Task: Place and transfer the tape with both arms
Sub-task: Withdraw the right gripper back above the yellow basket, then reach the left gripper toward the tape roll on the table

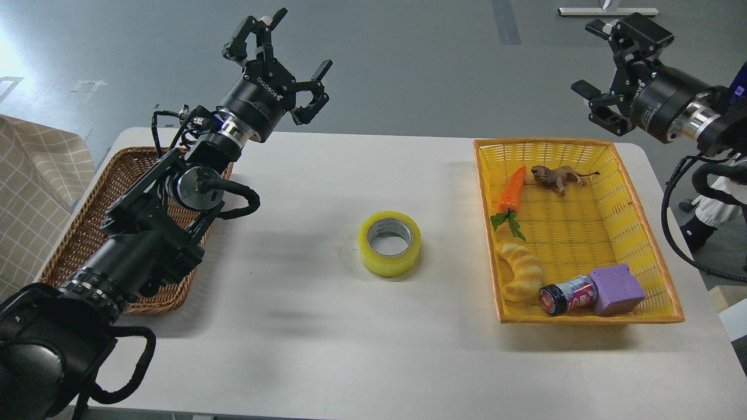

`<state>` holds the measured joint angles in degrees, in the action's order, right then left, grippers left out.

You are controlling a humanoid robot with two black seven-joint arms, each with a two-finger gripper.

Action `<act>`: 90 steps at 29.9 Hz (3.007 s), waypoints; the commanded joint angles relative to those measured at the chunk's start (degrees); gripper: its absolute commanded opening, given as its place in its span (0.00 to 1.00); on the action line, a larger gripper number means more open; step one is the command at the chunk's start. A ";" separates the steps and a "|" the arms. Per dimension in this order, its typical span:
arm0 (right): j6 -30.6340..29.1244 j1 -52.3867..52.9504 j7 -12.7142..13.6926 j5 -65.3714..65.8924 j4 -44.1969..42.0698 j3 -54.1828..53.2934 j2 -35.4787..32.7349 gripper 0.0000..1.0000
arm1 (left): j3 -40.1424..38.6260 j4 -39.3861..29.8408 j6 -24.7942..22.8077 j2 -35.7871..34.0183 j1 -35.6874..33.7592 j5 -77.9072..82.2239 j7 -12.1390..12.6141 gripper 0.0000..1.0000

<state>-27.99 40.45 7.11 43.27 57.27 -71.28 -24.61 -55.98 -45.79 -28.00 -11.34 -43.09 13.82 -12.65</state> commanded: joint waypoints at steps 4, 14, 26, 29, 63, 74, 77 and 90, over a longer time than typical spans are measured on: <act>-0.01 -2.83 0.19 -19.26 -1.28 -3.87 2.73 1.00 | 0.00 0.17 0.00 0.09 0.55 0.07 -0.18 0.98; -0.01 -3.01 0.80 -32.10 -2.43 -7.20 8.70 1.00 | 0.00 0.26 0.00 -0.87 1.08 0.16 0.00 0.98; -0.01 -4.06 0.89 -35.01 -2.16 -7.82 12.66 1.00 | 0.00 -0.09 0.00 -3.33 0.90 0.51 -0.18 0.98; -0.01 -4.50 0.89 -35.01 -2.16 -8.61 13.71 1.00 | 0.08 -0.35 0.00 -4.30 0.55 0.60 -0.09 0.98; -0.01 -12.50 0.89 -35.01 -2.07 -13.54 15.47 1.00 | 2.37 -26.72 0.00 -17.22 -0.86 70.45 -0.79 0.98; -0.01 -14.34 0.89 -35.01 -2.07 -14.77 15.47 1.00 | 10.09 -29.71 0.00 -16.87 -2.17 98.65 0.70 0.98; -0.01 -14.70 0.80 -35.01 -2.07 -14.68 15.56 1.00 | 11.77 -29.71 0.00 -16.43 -1.91 102.19 2.62 0.98; -0.01 -15.22 0.80 -34.92 -2.34 -14.68 15.56 1.00 | 21.53 -31.82 0.00 -13.88 -2.44 102.55 15.64 0.98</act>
<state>-27.99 25.31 7.91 8.26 55.04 -86.01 -9.06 -35.94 -77.57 -28.00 -26.26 -45.29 116.33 2.70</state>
